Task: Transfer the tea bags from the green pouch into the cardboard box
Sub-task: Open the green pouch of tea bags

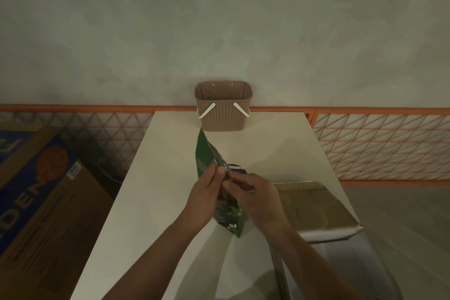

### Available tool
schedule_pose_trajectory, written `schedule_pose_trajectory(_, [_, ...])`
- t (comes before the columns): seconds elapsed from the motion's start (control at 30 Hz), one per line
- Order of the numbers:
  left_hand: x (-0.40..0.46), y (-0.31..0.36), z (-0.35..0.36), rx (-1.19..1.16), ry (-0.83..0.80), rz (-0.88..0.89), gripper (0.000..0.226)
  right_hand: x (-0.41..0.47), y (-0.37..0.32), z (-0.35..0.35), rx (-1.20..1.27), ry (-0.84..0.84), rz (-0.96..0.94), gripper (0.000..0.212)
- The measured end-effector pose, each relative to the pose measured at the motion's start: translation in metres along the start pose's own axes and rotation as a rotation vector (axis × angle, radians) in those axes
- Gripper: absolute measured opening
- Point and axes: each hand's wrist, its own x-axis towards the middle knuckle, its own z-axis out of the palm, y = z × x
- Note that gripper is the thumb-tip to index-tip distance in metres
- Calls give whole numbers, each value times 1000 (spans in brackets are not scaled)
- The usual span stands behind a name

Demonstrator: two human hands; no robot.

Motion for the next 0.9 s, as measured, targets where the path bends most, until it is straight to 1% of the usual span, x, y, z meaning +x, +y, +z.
schedule_pose_trajectory(0.07, [-1, -2, 0, -16, -6, 6, 34, 1, 1, -2, 28, -20, 27, 20])
schedule_pose_trajectory(0.23, [-1, -7, 2, 15, 3, -16, 34, 3, 0, -1, 48, 39, 121, 11])
schedule_pose_trajectory(0.27, [0, -9, 2, 20, 5, -29, 34, 4, 2, 0, 49, 57, 143, 12])
schedule_pose_trajectory(0.37, [0, -10, 2, 40, 6, -40, 29, 5, 5, 2, 43, 71, 191, 25])
schedule_pose_trajectory(0.47, [-1, -11, 2, 22, -7, -30, 26, 5, 3, 2, 149, 20, 293, 25])
schedule_pose_trajectory(0.6, [-3, -13, -1, -105, -24, -62, 24, 4, 1, 1, 340, -51, 377, 22])
schedule_pose_trajectory(0.67, [-6, -11, -1, -171, -27, -82, 24, 3, 3, 3, 397, -58, 376, 20])
schedule_pose_trajectory(0.73, [-5, -9, -3, -195, -6, -101, 22, 2, 5, 6, 350, -41, 334, 19])
schedule_pose_trajectory(0.8, [1, -9, -6, -130, 48, -92, 19, 2, 7, 10, 260, -20, 274, 18])
schedule_pose_trajectory(0.9, [9, -6, -6, 9, 100, -50, 22, 3, 8, 10, 180, -24, 244, 17])
